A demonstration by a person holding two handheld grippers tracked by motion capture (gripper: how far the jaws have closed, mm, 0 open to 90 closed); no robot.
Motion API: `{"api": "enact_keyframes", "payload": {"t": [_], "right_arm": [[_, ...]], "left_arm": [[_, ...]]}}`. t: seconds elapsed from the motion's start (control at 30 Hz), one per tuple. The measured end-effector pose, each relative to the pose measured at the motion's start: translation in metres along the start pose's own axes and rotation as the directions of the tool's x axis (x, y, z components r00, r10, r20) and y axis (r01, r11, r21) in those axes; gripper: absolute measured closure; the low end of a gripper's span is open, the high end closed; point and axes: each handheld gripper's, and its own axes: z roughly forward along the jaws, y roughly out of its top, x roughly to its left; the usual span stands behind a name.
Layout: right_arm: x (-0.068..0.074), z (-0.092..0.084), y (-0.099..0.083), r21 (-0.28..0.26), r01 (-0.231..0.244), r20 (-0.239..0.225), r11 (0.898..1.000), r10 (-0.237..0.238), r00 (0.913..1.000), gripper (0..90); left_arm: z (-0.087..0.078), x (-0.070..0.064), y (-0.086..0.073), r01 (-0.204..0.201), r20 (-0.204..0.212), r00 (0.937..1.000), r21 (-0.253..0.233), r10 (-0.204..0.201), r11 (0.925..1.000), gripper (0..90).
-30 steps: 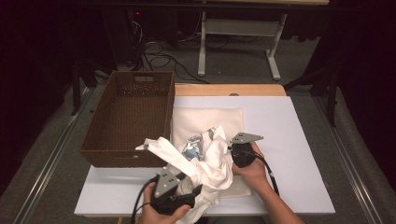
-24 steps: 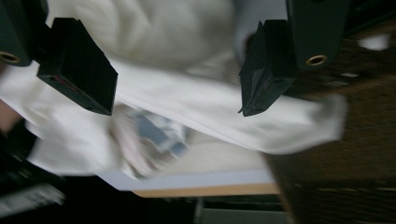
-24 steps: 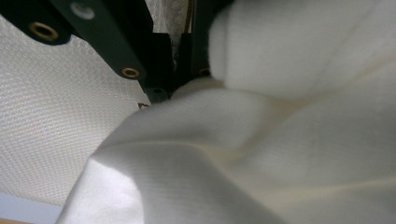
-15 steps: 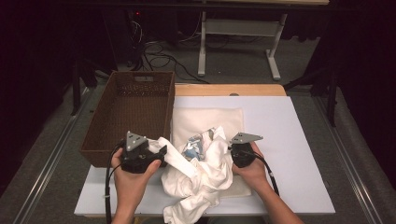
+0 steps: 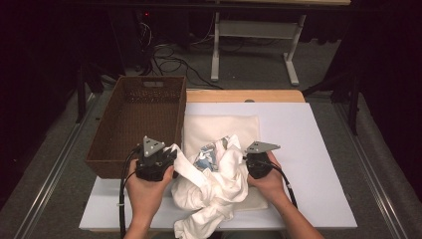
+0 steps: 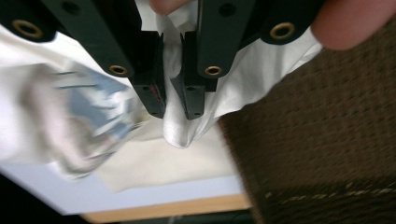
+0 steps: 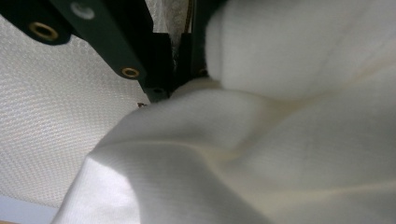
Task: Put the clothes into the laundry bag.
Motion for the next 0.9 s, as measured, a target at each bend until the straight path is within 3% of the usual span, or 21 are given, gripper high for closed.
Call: {"api": "enact_keyframes", "payload": {"t": [0.07, 0.13, 0.17, 0.23, 0.27, 0.33, 0.37, 0.4, 0.47, 0.5, 0.57, 0.63, 0.7, 0.73, 0.8, 0.83, 0.87, 0.9], "right_arm": [[0.0, 0.0, 0.0, -0.001, 0.003, -0.001, 1.0, -0.003, 1.0, 88.3], [0.0, 0.0, 0.0, -0.003, 0.003, -0.001, 1.0, -0.003, 1.0, 88.3], [0.0, 0.0, 0.001, -0.005, 0.007, -0.001, 1.0, -0.007, 1.0, 88.3], [0.0, 0.0, 0.001, -0.005, 0.006, 0.0, 1.0, -0.006, 1.0, 88.4], [0.0, 0.0, 0.001, -0.006, 0.007, 0.001, 1.0, -0.007, 1.0, 88.4], [0.001, -0.001, 0.002, -0.013, 0.005, -0.002, 1.0, -0.005, 1.0, 88.3], [0.001, -0.001, 0.002, -0.015, 0.003, -0.004, 1.0, -0.004, 1.0, 88.4], [0.001, -0.002, 0.002, -0.016, 0.003, -0.005, 1.0, -0.003, 1.0, 88.3], [0.003, -0.004, 0.003, -0.021, 0.004, -0.005, 1.0, -0.004, 1.0, 88.4], [0.003, -0.004, 0.003, -0.02, 0.007, -0.004, 1.0, -0.007, 1.0, 88.4], [0.003, -0.005, 0.004, -0.025, 0.014, -0.005, 1.0, -0.014, 0.9999, 88.3], [0.003, -0.006, 0.004, -0.024, 0.016, -0.003, 1.0, -0.016, 0.9999, 88.4], [0.001, -0.006, 0.003, -0.023, 0.005, -0.006, 1.0, -0.005, 1.0, 88.4], [0.001, -0.007, 0.003, -0.029, 0.003, -0.01, 1.0, -0.004, 0.9999, 88.4], [0.001, -0.007, 0.004, -0.033, 0.004, -0.012, 0.999, -0.004, 0.9999, 88.4], [0.001, -0.007, 0.004, -0.034, 0.0, -0.012, 0.999, 0.0, 0.9999, 88.4], [0.001, -0.007, 0.005, -0.03, -0.002, -0.011, 1.0, 0.002, 0.9999, 88.4], [0.001, -0.006, 0.005, -0.036, 0.005, -0.013, 0.999, -0.005, 0.9999, 88.4]], "left_arm": [[-0.005, -0.008, 0.001, -0.006, 0.075, 0.9972, -0.025, 0.008, 0.9997, 81.9], [-0.007, -0.02, 0.0, -0.031, 0.156, 0.987, -0.033, 0.035, 0.999, 81.9], [-0.006, -0.029, -0.003, -0.042, 0.227, 0.9727, -0.033, 0.049, 0.9986, 81.9], [-0.002, -0.039, -0.008, -0.05, 0.314, 0.9479, -0.017, 0.053, 0.9986, 81.8], [0.003, -0.048, -0.014, -0.056, 0.382, 0.9227, -0.001, 0.053, 0.9984, 81.8], [0.016, -0.063, -0.025, -0.082, 0.442, 0.8952, 0.039, 0.057, 0.9959, 81.5], [0.022, -0.07, -0.029, -0.107, 0.447, 0.8917, 0.055, 0.071, 0.9927, 81.4], [0.03, -0.077, -0.036, -0.129, 0.444, 0.8918, 0.07, 0.085, 0.9892, 81.3], [0.05, -0.086, -0.052, -0.115, 0.441, 0.896, 0.11, 0.056, 0.9872, 81.0], [0.058, -0.086, -0.058, -0.075, 0.444, 0.896, 0.133, 0.008, 0.9883, 80.9], [0.069, -0.088, -0.067, -0.02, 0.44, 0.8966, 0.15, -0.049, 0.9885, 80.6], [0.065, -0.092, -0.066, -0.049, 0.44, 0.898, 0.125, -0.012, 0.9909, 77.7], [0.056, -0.094, -0.061, -0.094, 0.456, 0.8892, 0.1, 0.038, 0.9905, 66.9], [0.051, -0.094, -0.059, -0.11, 0.455, 0.8884, 0.087, 0.059, 0.99, 59.1], [0.037, -0.092, -0.049, -0.147, 0.422, 0.8988, 0.038, 0.117, 0.9884, 50.5], [0.031, -0.089, -0.043, -0.151, 0.394, 0.9089, 0.003, 0.138, 0.9885, 47.3], [0.025, -0.086, -0.037, -0.144, 0.36, 0.9215, -0.034, 0.146, 0.989, 42.7], [0.02, -0.078, -0.028, -0.112, 0.316, 0.9398, -0.074, 0.13, 0.9909, 40.2]]}}
